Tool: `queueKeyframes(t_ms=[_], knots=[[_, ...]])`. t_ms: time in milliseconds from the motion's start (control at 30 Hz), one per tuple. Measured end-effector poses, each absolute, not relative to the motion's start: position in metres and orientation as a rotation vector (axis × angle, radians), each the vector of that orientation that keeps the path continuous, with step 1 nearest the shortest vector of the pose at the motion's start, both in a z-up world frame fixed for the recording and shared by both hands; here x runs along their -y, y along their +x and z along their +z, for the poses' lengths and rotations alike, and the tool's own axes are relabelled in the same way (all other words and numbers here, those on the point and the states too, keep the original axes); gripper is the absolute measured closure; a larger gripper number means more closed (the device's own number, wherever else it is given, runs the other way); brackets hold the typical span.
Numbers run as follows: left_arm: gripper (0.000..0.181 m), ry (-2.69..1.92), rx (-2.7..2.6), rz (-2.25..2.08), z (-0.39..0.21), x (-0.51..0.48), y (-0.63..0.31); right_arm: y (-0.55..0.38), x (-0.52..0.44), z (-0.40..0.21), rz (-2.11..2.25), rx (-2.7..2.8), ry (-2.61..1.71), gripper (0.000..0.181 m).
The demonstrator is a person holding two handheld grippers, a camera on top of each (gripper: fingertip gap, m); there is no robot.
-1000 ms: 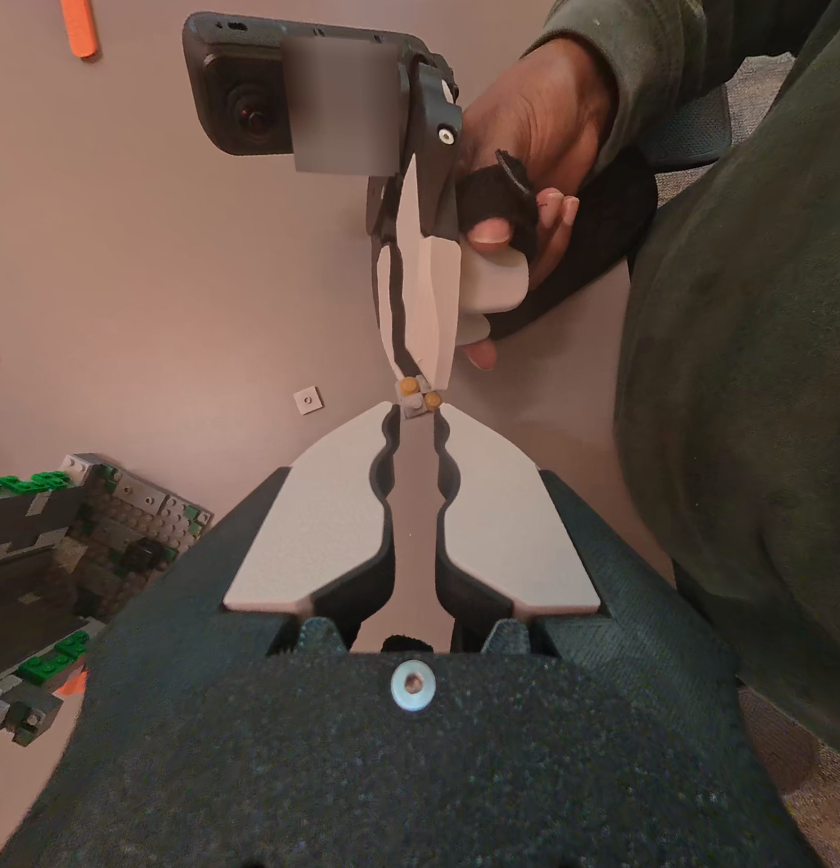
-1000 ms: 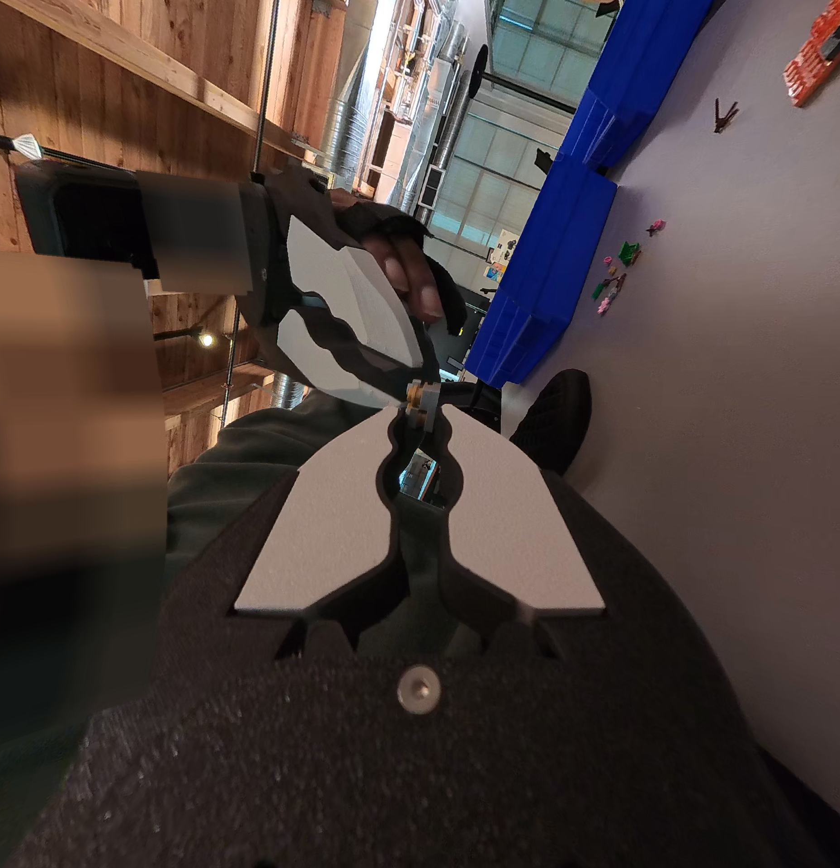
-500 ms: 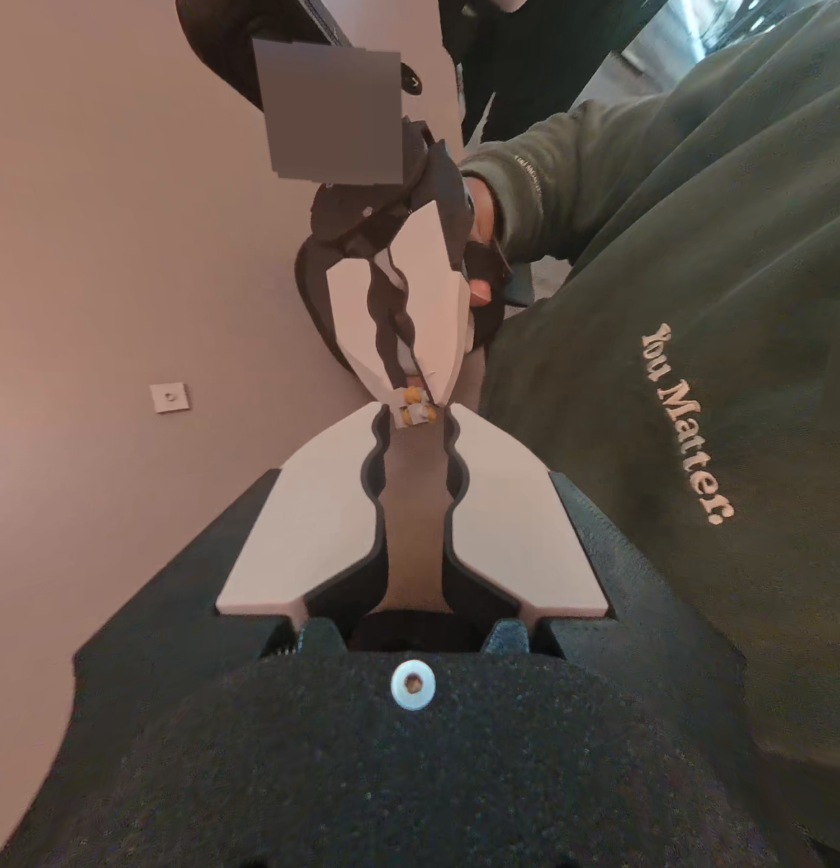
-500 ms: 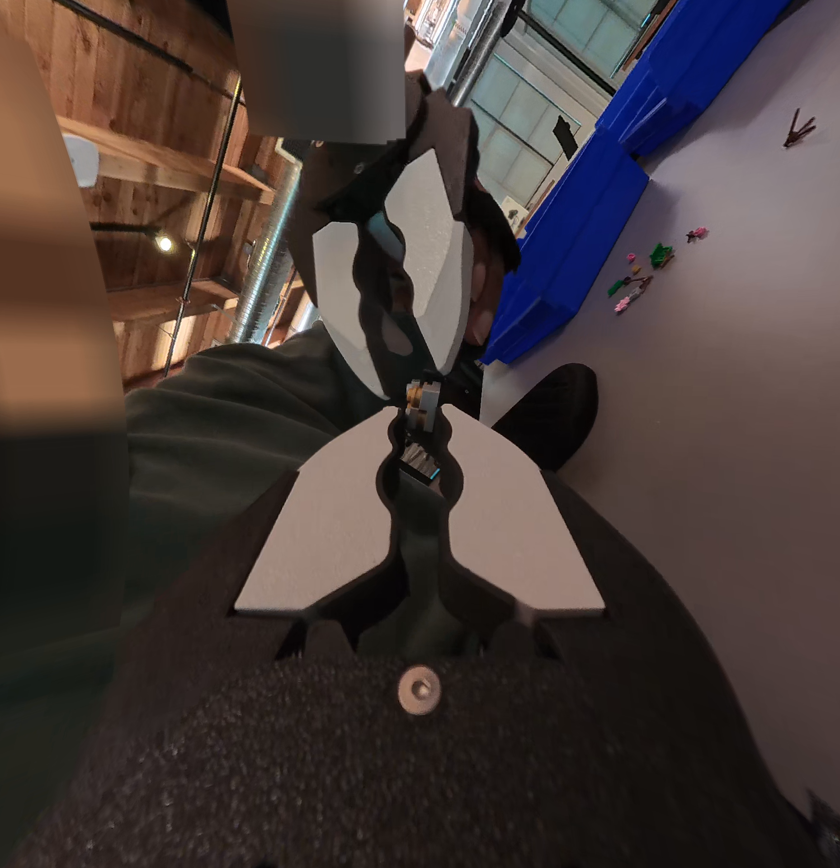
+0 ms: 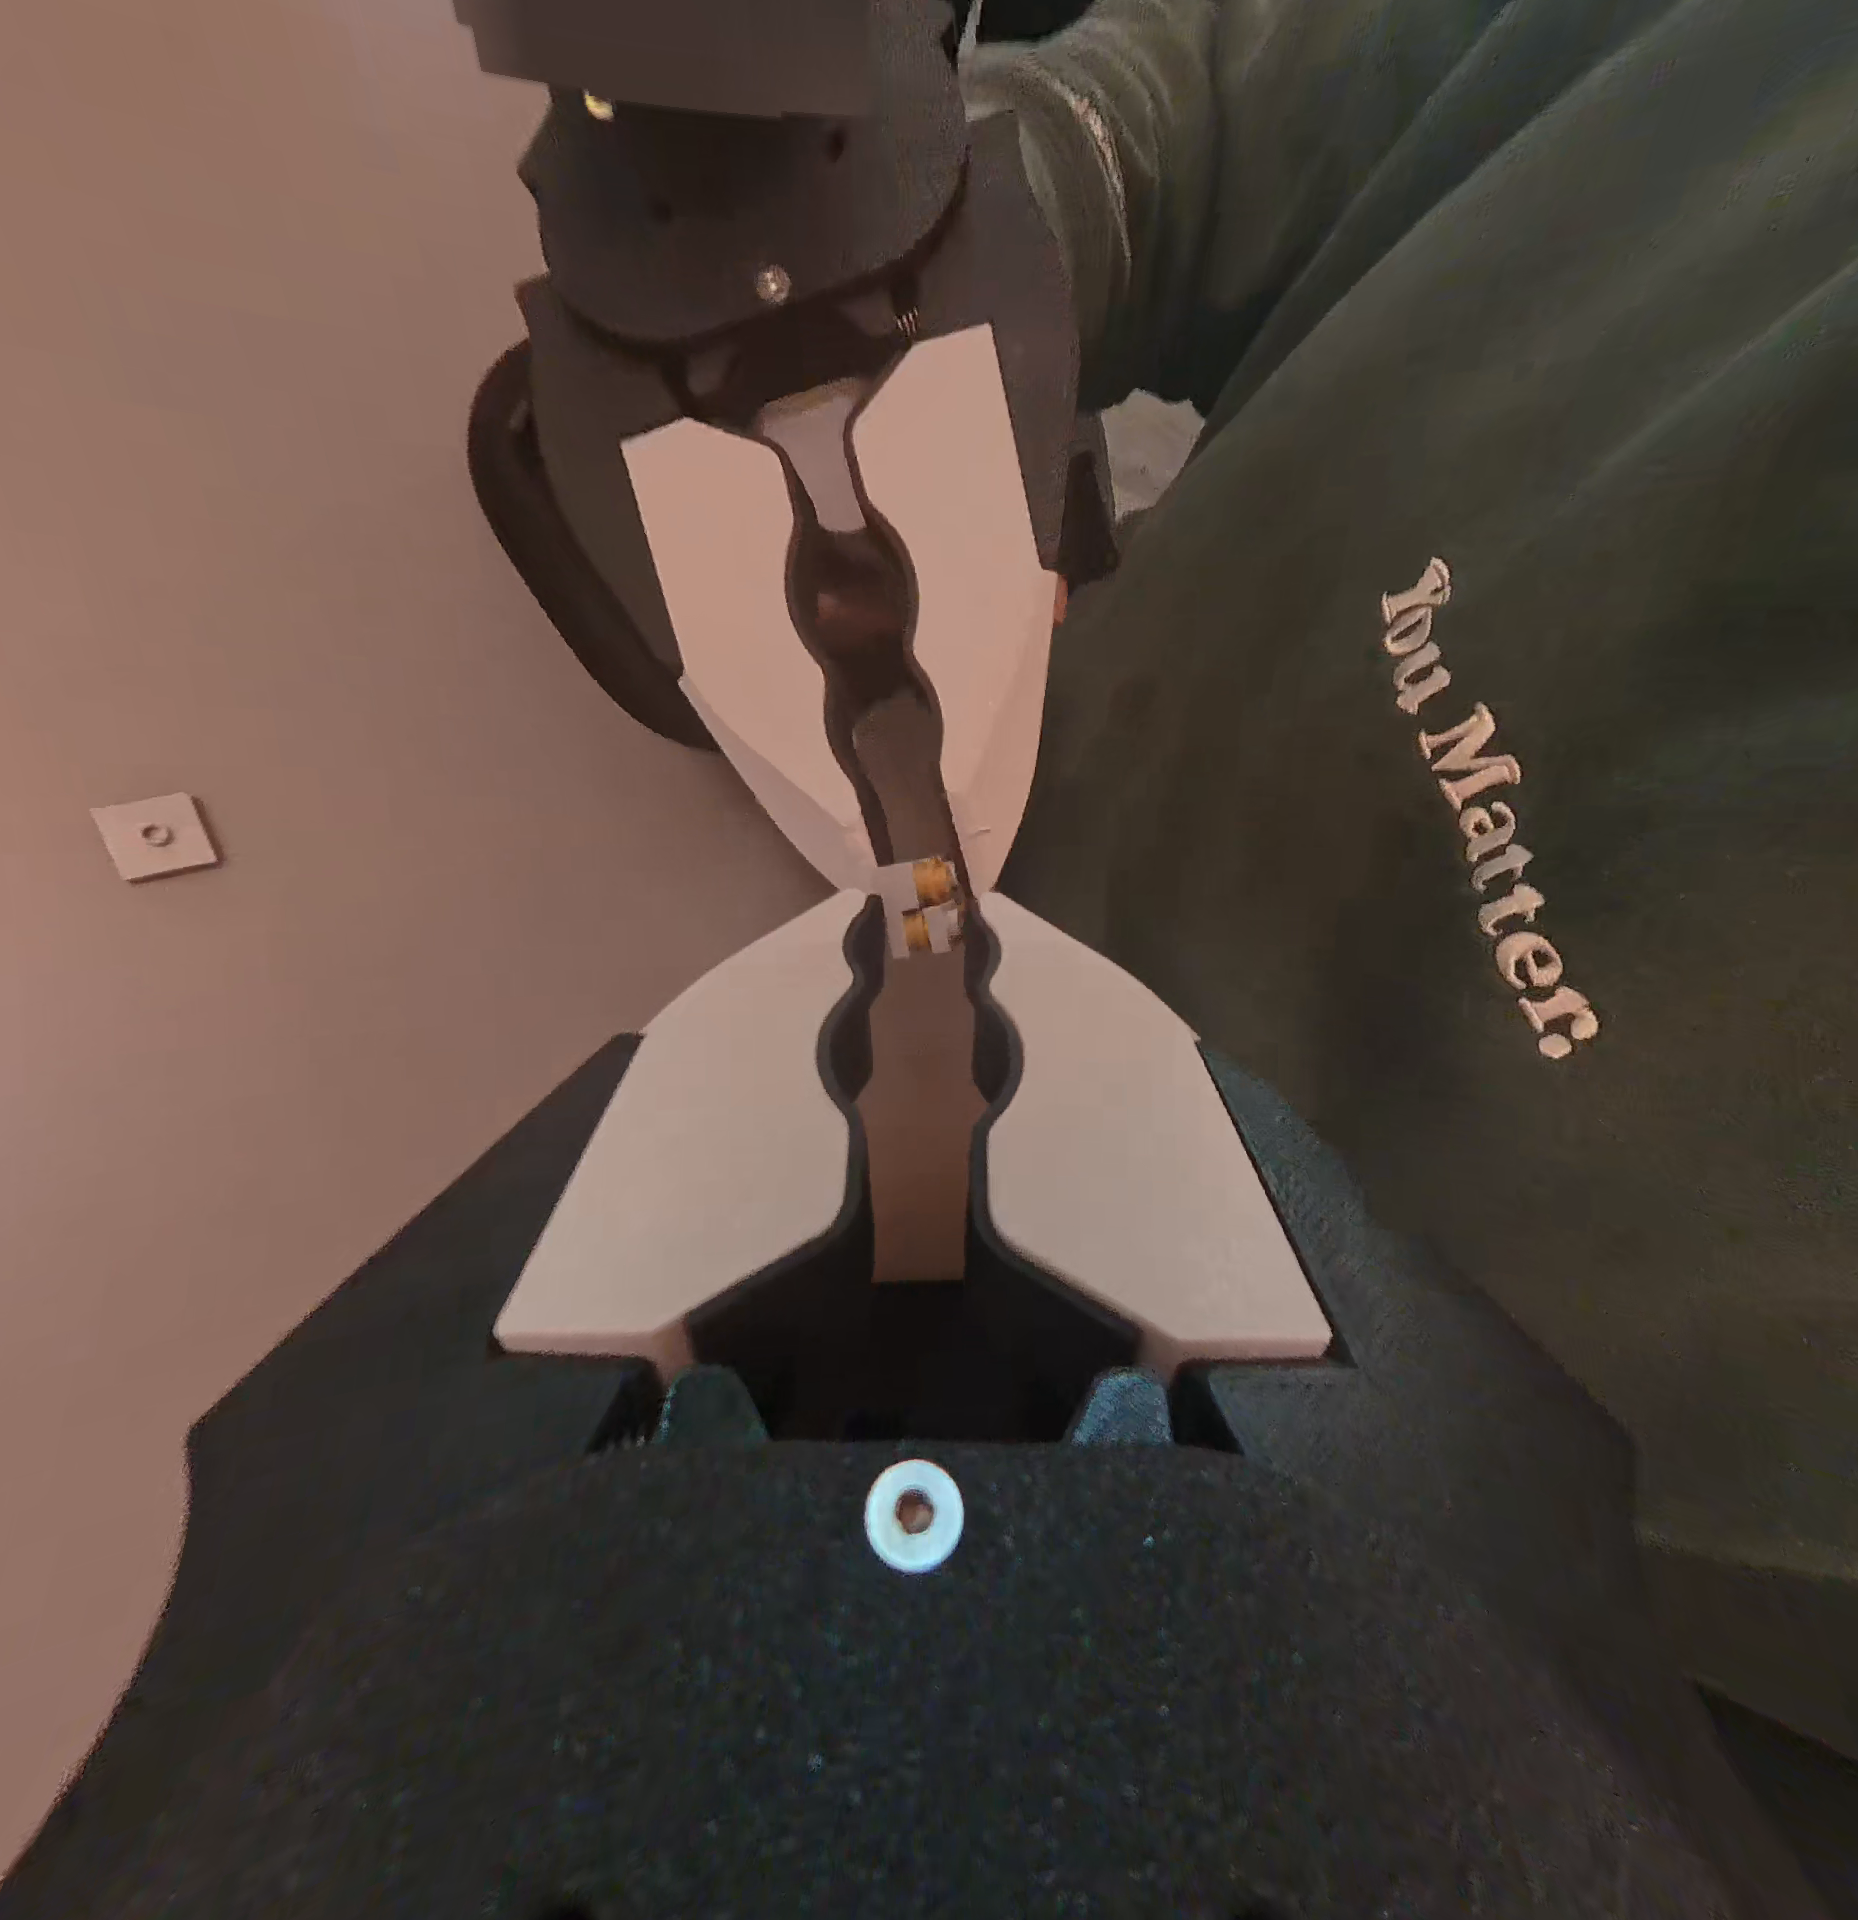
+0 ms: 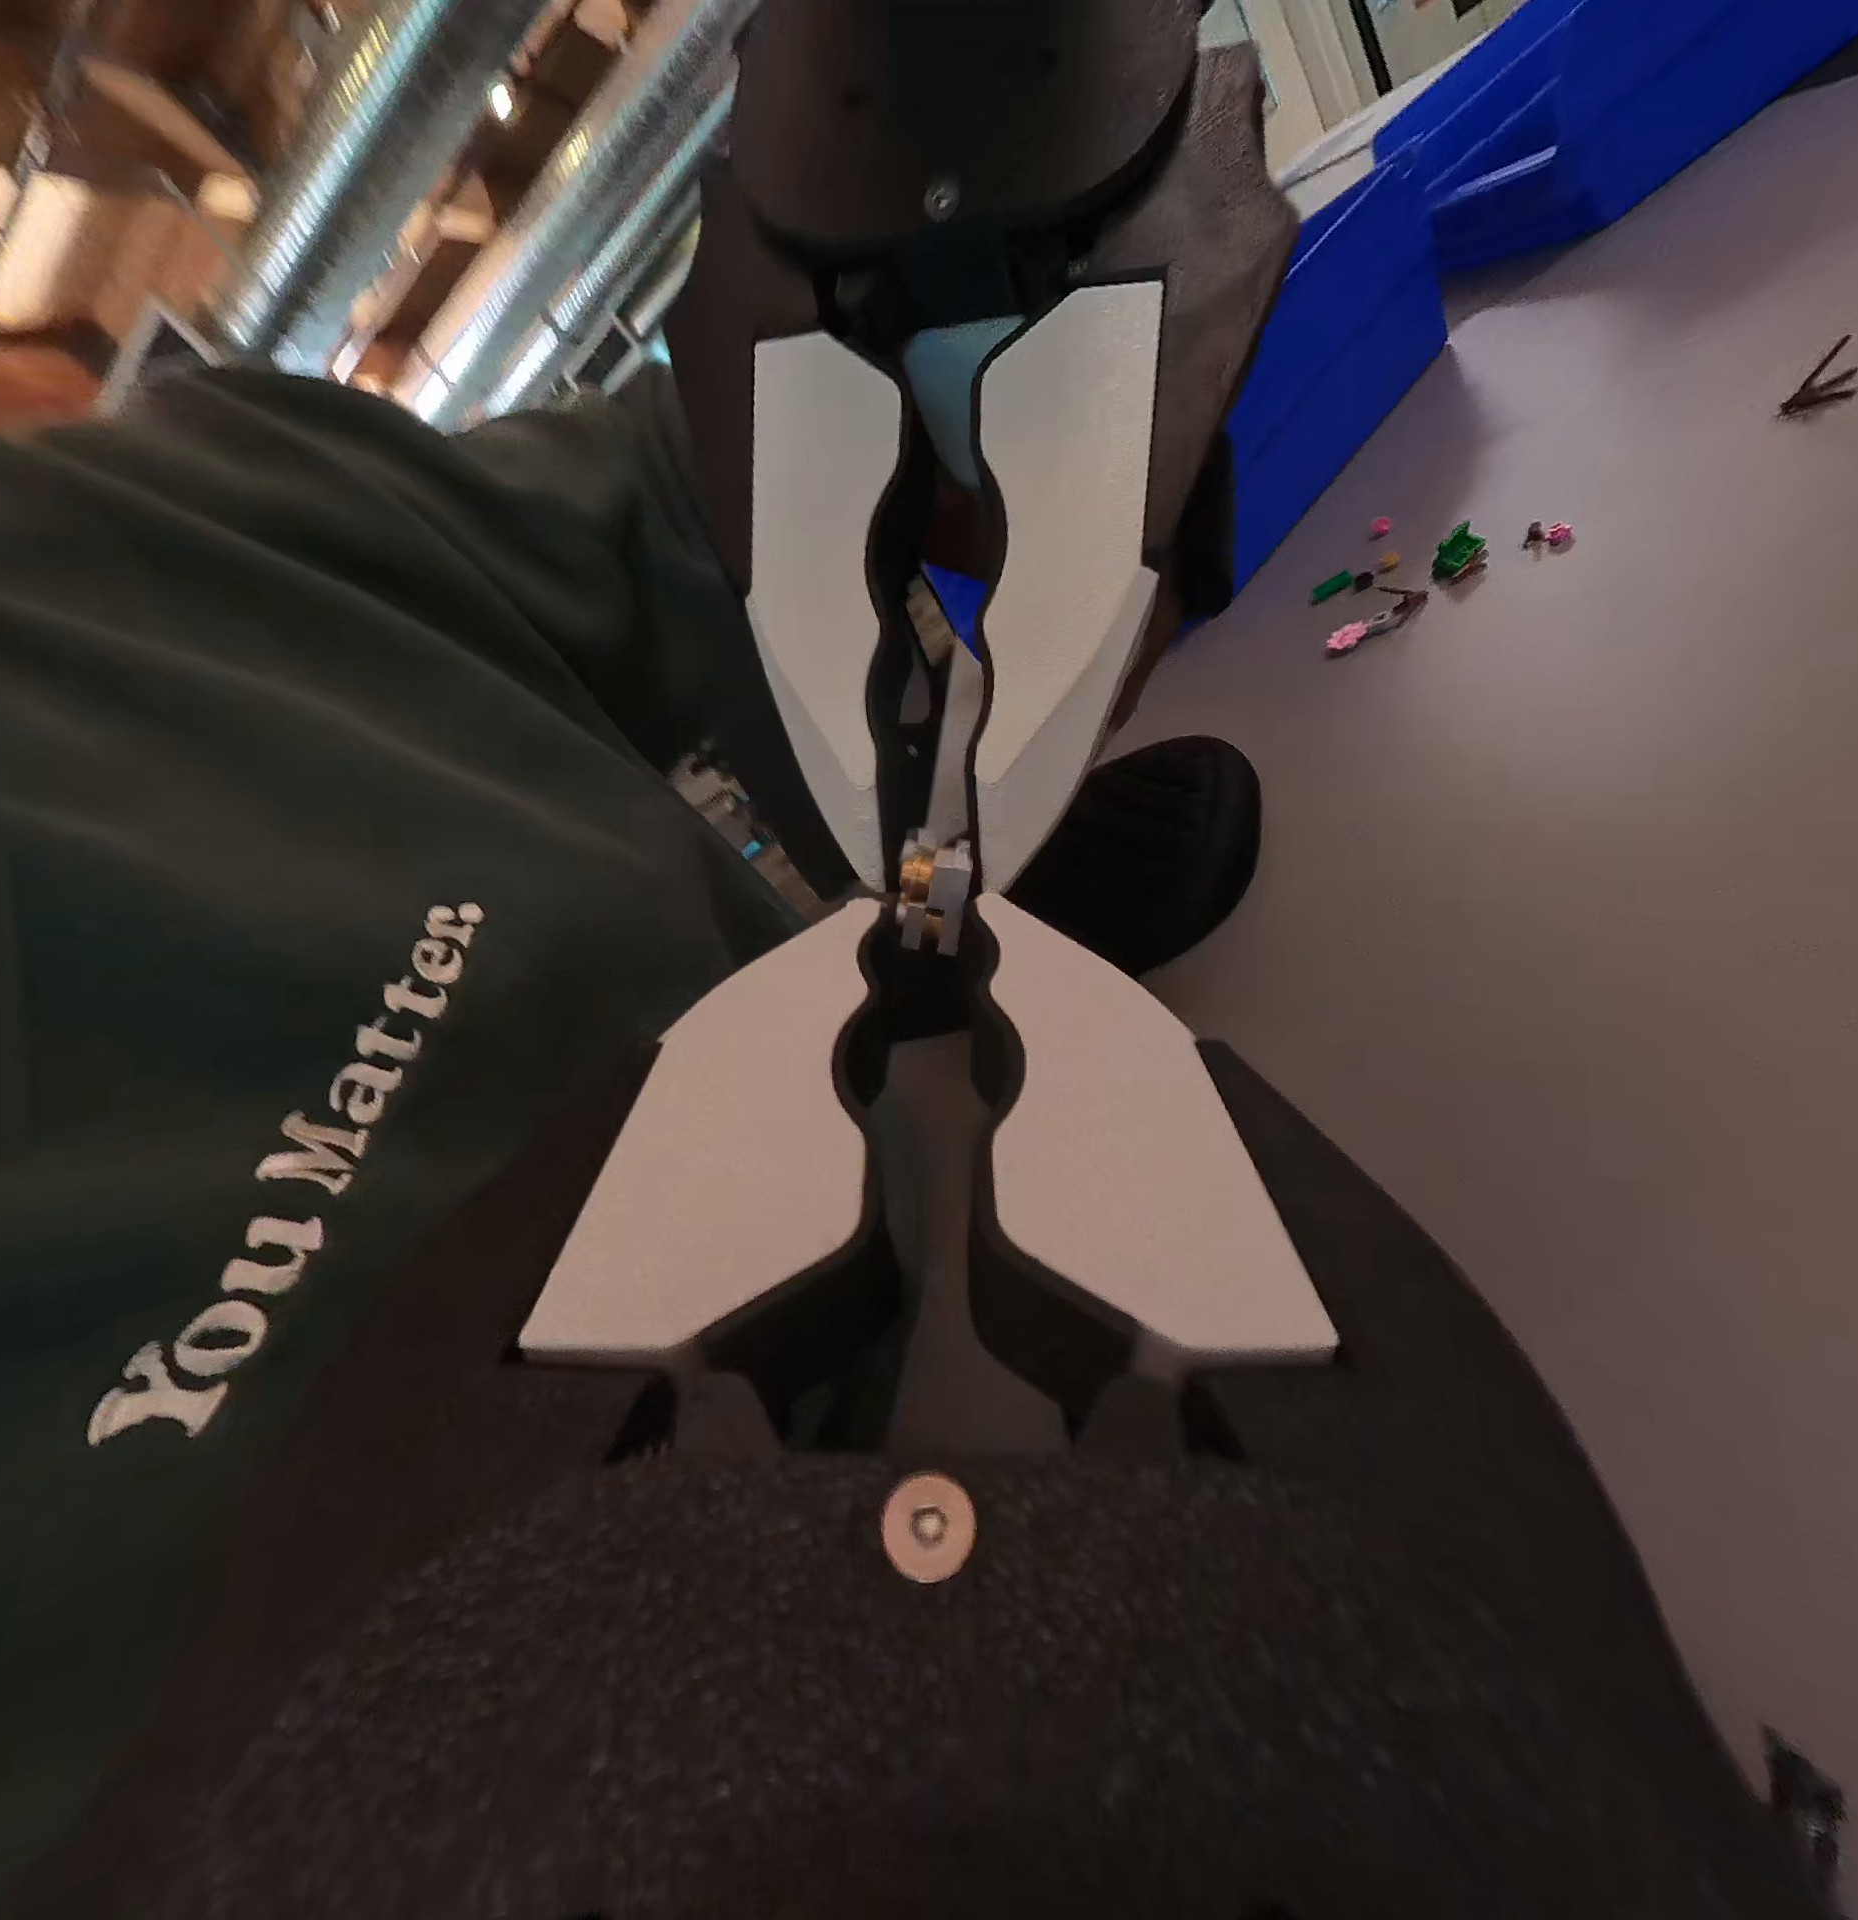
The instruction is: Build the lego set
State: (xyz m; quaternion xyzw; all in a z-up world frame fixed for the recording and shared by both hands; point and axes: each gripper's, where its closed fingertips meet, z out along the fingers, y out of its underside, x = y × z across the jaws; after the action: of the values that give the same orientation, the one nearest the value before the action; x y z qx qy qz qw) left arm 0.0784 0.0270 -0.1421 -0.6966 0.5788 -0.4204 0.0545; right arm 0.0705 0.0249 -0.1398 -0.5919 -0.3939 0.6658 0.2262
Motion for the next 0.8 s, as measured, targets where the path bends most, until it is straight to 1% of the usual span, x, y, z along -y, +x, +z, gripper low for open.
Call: queueKeyframes(t_ms=[233,400,633,800], knots=[[0.168,-2.092,-1.891,-1.154,-0.151,-0.013,0.072,0.066,-0.012,-0.15,1.632,1.323,-1.635,0.17],[0.168,-2.053,-1.815,-1.106,-0.146,-0.02,0.073,0.066,-0.018,-0.144,1.653,1.26,-1.625,0.17],[0.168,-1.963,-1.784,-0.954,-0.146,-0.026,0.072,0.064,-0.024,-0.143,1.571,1.24,-1.614,0.17],[0.168,-1.892,-1.833,-0.841,-0.147,-0.023,0.07,0.061,-0.019,-0.145,1.527,1.303,-1.593,0.171]])
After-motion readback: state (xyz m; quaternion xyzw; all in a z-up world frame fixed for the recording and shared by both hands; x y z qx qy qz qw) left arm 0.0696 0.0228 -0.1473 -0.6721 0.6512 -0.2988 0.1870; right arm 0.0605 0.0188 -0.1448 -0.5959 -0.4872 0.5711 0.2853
